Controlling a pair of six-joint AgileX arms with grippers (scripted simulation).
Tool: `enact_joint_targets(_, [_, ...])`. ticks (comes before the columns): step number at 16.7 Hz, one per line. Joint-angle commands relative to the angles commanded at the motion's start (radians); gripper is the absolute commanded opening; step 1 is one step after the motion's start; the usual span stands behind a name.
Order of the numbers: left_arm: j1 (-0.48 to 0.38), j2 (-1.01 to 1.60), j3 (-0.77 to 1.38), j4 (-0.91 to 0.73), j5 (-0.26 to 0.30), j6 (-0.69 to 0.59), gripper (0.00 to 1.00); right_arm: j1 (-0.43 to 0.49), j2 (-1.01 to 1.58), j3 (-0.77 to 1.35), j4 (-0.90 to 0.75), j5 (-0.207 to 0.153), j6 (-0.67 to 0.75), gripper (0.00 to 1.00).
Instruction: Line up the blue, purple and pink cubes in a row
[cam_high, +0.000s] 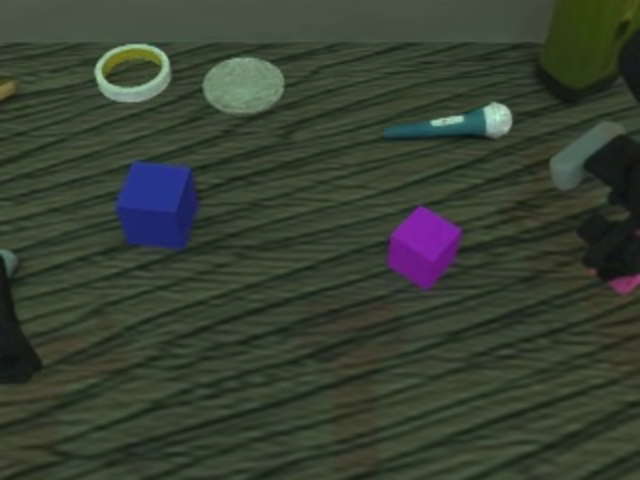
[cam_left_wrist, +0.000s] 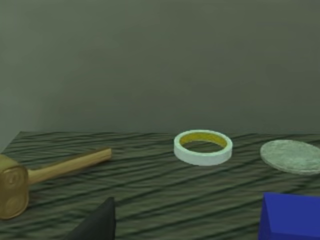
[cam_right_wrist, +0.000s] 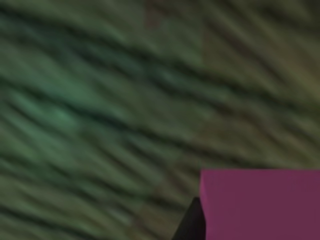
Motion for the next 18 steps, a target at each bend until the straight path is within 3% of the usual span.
enact_joint_targets(6, [0.0,0.0,0.0,0.0,0.0,0.0,1.0,-0.003,-0.005,0.007,-0.011,0.0,0.003,0.0])
enact_joint_targets(9, [0.0,0.0,0.0,0.0,0.0,0.0,1.0,0.032,0.002,0.019,-0.02,0.002,0.069,0.0])
enact_joint_targets(13, [0.0,0.0,0.0,0.0,0.0,0.0,1.0,0.132,0.014,0.044,-0.042,0.007,0.291,0.0])
enact_joint_targets(18, [0.0,0.0,0.0,0.0,0.0,0.0,1.0,0.3,0.017,0.06,-0.076,0.015,0.711,0.0])
